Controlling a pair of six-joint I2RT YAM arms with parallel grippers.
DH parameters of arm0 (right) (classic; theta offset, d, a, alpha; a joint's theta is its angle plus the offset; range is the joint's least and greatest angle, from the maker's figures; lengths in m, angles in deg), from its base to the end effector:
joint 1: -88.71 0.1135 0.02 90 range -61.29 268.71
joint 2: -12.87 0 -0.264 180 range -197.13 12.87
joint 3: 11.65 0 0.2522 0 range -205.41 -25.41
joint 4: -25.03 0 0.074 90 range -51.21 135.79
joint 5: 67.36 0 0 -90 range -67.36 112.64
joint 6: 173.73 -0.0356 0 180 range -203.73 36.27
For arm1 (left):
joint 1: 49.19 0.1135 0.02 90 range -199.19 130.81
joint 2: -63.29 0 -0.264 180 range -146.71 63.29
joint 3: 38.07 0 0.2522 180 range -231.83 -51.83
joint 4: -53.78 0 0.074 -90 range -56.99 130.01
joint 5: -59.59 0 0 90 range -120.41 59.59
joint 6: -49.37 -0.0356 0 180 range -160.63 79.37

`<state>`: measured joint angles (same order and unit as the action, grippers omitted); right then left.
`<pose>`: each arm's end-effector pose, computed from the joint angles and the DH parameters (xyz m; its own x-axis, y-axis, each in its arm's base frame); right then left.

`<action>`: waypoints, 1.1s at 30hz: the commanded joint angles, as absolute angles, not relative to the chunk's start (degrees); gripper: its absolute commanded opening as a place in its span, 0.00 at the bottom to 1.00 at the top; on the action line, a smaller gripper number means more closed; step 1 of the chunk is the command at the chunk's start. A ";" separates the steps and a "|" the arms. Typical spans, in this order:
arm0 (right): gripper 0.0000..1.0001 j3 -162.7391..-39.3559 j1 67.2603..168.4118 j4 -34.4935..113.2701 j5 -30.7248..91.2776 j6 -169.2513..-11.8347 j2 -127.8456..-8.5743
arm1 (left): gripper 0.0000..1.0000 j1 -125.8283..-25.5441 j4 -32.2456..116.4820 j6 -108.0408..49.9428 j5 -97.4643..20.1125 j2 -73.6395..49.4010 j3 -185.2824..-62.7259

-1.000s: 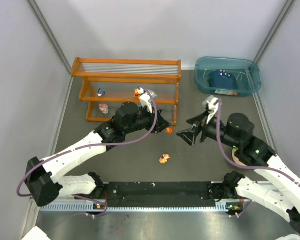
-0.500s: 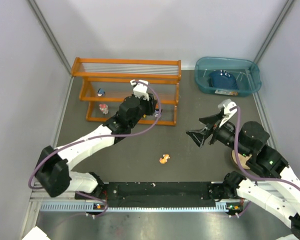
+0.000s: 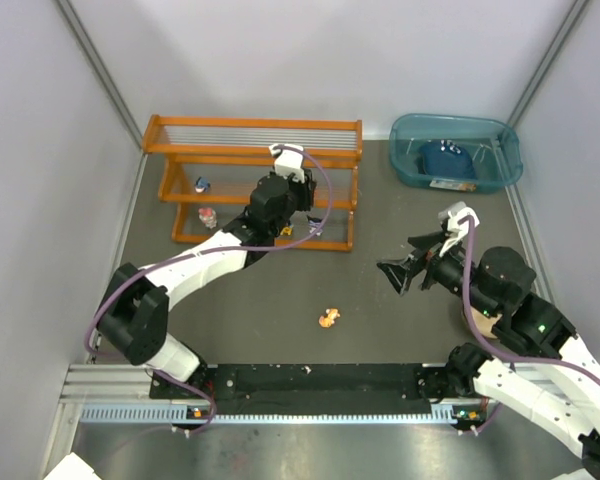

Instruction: Place and organize the plastic toys onto the shelf

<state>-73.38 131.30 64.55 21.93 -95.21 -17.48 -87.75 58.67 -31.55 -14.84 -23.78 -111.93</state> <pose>0.0857 0.0782 0.3627 -0.2350 0.0543 -0.9705 -0.6336 0.7486 0.1953 0.2868 -0.2164 0.3039 -0.1737 -0.0559 -0.9832 0.3700 0.9215 -0.1178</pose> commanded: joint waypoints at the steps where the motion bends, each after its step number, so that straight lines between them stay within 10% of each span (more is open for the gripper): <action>1: 0.99 -73.23 131.78 64.02 20.26 -94.10 -16.57 | 0.00 -87.68 63.48 -32.71 -14.42 -24.95 -115.20; 33: 0.99 -72.26 131.77 64.55 18.95 -93.48 -15.87 | 0.13 -87.59 62.78 -34.65 -9.15 -31.37 -117.32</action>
